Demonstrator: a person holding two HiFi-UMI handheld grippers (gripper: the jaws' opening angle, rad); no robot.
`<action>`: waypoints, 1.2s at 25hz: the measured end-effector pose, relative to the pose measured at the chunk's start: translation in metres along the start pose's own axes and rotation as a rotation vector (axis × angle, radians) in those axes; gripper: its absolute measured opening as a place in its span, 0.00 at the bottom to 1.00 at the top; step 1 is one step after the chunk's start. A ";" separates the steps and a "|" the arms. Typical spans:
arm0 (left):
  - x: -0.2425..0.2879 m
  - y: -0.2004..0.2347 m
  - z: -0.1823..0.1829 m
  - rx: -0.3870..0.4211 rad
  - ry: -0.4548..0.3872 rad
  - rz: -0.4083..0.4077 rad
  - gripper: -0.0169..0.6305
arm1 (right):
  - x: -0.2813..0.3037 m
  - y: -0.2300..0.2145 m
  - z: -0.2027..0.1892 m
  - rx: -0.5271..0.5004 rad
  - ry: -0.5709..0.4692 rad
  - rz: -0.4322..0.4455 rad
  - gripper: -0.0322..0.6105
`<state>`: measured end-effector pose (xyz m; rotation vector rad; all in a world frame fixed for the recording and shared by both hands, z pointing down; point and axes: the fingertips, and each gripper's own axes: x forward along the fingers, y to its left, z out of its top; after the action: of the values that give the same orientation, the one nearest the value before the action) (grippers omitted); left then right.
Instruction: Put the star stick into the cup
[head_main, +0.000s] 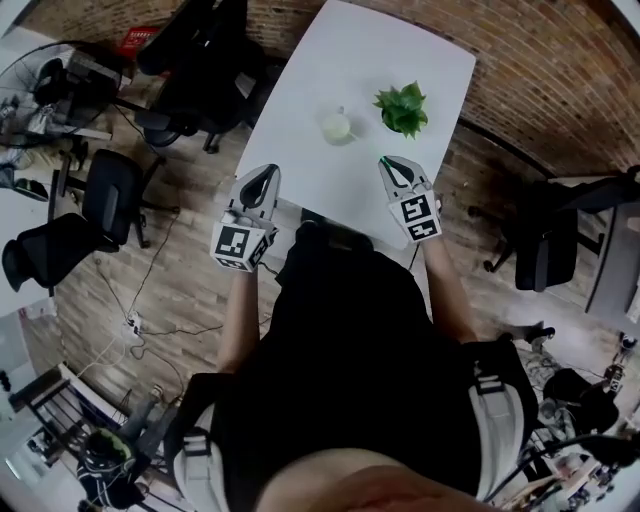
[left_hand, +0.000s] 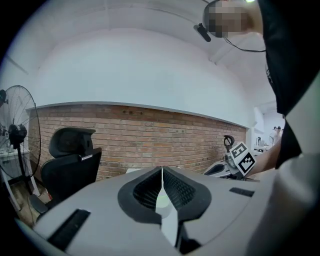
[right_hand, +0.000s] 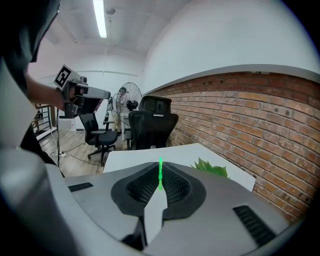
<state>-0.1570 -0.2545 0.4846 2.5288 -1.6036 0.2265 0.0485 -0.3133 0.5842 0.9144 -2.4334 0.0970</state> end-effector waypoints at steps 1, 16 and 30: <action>0.005 0.007 0.000 0.003 0.003 -0.010 0.07 | 0.005 0.000 0.001 0.001 0.004 -0.002 0.07; 0.035 0.053 -0.010 0.007 0.019 -0.095 0.07 | 0.050 0.008 0.006 0.017 0.058 -0.034 0.07; 0.034 0.086 -0.015 0.014 0.028 -0.094 0.07 | 0.077 0.012 0.020 0.028 0.043 -0.048 0.07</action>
<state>-0.2215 -0.3181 0.5088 2.5914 -1.4734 0.2625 -0.0166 -0.3551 0.6074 0.9726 -2.3744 0.1322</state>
